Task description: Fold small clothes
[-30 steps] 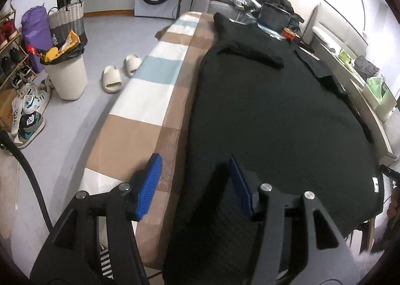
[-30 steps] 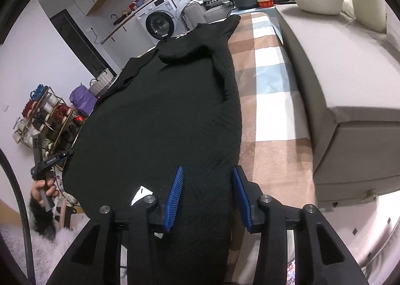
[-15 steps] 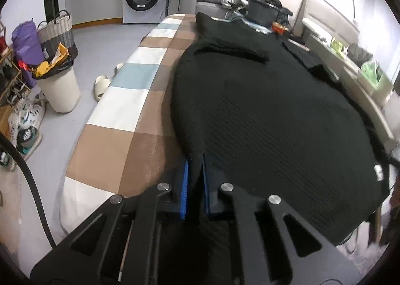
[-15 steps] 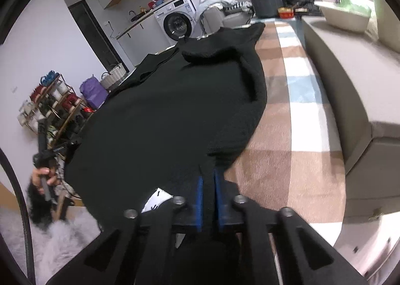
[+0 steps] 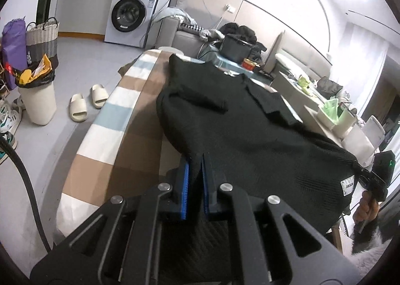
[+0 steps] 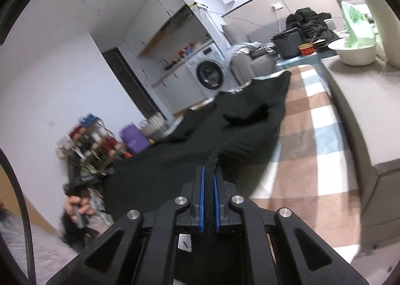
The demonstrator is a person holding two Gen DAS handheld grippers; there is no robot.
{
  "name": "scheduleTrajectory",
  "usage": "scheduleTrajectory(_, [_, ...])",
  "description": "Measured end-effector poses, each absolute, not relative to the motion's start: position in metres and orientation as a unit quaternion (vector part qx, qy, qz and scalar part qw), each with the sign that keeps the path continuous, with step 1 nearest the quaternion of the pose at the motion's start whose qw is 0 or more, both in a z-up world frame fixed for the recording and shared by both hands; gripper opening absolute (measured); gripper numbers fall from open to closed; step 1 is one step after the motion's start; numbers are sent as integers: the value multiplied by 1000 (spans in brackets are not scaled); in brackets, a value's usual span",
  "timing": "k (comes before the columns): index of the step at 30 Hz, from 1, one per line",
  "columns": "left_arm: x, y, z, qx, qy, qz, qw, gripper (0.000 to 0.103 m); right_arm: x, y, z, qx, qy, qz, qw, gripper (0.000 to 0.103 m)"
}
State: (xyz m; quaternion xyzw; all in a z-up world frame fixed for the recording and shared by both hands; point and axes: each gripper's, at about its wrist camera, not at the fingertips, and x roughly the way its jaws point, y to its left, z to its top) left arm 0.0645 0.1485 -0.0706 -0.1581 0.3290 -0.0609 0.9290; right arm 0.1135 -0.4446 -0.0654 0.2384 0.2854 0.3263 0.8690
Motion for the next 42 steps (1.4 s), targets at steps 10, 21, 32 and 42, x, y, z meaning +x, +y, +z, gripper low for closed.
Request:
scheduleTrajectory(10, [59,160,-53,-174,309,-74,932,6,117,-465,-62,270,279,327,862,6])
scheduleTrajectory(21, [136,175,-48,-184,273,-57,942,6,180,-436,-33,215,263,182,923,6])
scheduleTrajectory(32, [238,202,-95,-193,351,30,916,9,284,-430,-69,142,381,13,913,25])
scheduleTrajectory(42, [253,182,-133,-174,396,10,901,47,296,-424,-107,122,443,51,886,54])
